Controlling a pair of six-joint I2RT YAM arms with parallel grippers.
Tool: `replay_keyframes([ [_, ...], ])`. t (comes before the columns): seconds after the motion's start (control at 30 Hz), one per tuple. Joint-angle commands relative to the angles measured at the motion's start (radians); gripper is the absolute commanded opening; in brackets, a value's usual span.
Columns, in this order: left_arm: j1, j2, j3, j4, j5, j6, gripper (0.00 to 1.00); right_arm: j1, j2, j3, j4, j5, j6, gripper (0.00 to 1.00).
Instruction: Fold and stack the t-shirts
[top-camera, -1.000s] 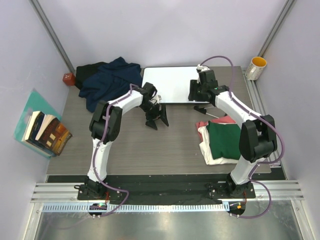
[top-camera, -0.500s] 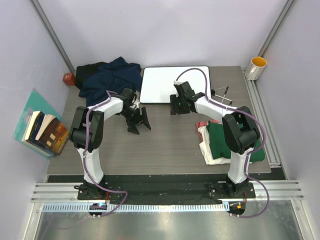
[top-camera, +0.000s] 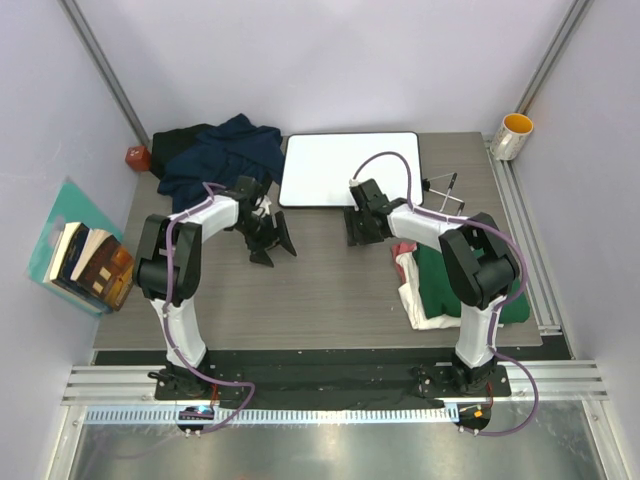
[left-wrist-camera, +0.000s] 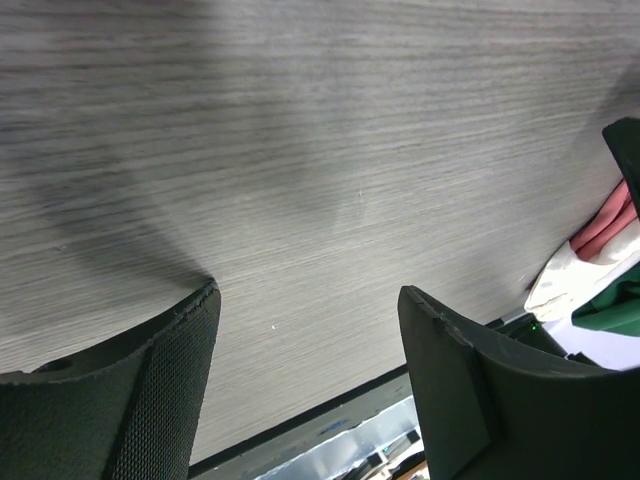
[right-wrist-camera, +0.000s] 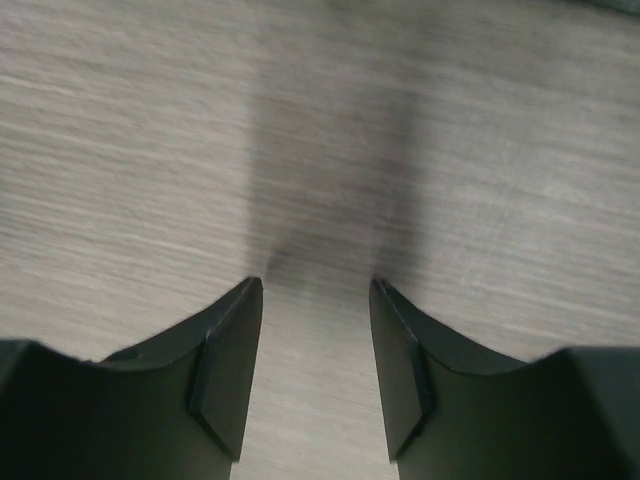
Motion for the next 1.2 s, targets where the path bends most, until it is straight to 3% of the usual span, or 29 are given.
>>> replay_keyframes([
  [0.0,0.011,-0.037,-0.002,0.028,0.0,-0.004,0.73,0.023,-0.037,-0.041,0.047,0.015,0.008,0.53],
  [0.43,0.014,-0.041,-0.039,0.028,0.011,0.002,0.73,0.095,-0.016,-0.116,0.154,0.18,0.034,0.55],
  [0.63,0.014,-0.055,-0.048,0.011,0.019,0.013,0.73,0.098,0.047,-0.197,0.373,0.363,0.043,0.55],
  [0.9,0.014,-0.058,-0.014,-0.009,0.062,-0.008,0.73,0.079,0.219,-0.024,0.401,0.391,-0.008,0.55],
  [1.17,0.014,-0.113,0.013,-0.035,0.009,0.001,0.73,0.056,0.306,0.142,0.389,0.446,-0.035,0.52],
])
